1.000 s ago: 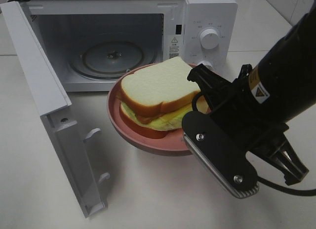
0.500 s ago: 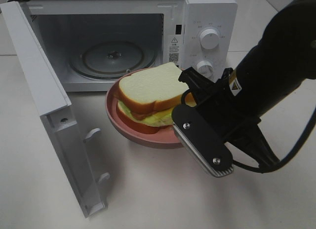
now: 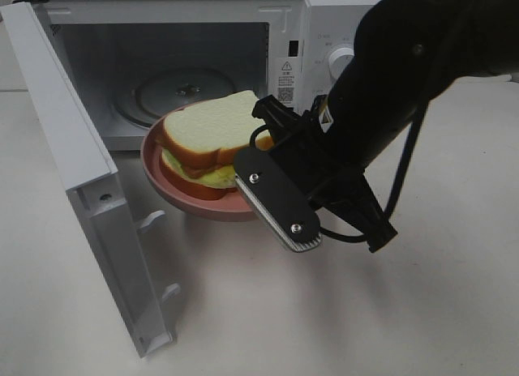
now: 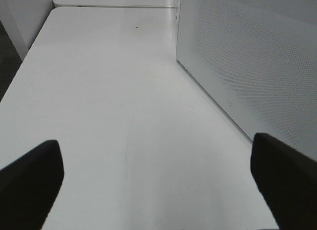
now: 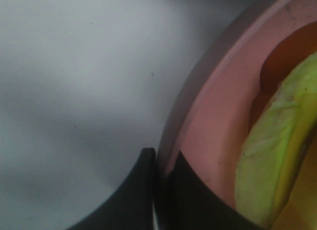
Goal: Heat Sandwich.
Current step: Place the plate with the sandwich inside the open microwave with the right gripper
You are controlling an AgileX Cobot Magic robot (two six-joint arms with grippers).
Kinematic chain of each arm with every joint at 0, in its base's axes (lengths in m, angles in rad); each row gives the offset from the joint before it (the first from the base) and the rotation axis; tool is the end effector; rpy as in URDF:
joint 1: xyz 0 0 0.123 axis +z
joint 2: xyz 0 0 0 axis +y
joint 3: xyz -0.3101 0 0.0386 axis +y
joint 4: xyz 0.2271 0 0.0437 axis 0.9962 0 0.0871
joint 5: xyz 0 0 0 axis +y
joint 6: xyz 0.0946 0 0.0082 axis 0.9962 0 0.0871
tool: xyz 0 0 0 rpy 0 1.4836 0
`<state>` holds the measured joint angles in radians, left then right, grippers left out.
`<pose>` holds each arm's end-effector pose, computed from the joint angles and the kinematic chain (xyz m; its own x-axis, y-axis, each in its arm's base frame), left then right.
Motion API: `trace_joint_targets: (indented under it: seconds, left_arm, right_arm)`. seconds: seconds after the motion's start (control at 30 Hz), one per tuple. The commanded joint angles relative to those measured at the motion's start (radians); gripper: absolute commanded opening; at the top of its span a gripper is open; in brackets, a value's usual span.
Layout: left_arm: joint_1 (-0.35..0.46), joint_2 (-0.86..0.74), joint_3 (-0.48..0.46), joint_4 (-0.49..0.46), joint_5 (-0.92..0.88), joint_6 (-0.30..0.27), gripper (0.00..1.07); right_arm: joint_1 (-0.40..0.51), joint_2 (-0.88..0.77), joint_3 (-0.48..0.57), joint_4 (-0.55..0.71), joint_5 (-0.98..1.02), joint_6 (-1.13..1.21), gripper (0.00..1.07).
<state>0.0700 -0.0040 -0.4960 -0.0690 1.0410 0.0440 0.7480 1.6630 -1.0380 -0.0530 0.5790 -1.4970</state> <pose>-0.0462 -0.0089 0.2661 -0.4365 -0.0215 -0.8994 -0.0125 0.9998 -0.0179 0.2352 0.2145 0.2455 0.6509 -0.7591 0.0131 -0.6780 -0.5890 -0.4397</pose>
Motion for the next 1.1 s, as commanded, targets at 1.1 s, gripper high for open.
trace_joint_targets:
  seconds: [1.1]
  left_arm:
    - [-0.002, -0.026, 0.003, -0.010, -0.005, 0.000, 0.97]
  right_arm:
    - [-0.051, 0.374, -0.505, 0.065, 0.113, -0.055, 0.00]
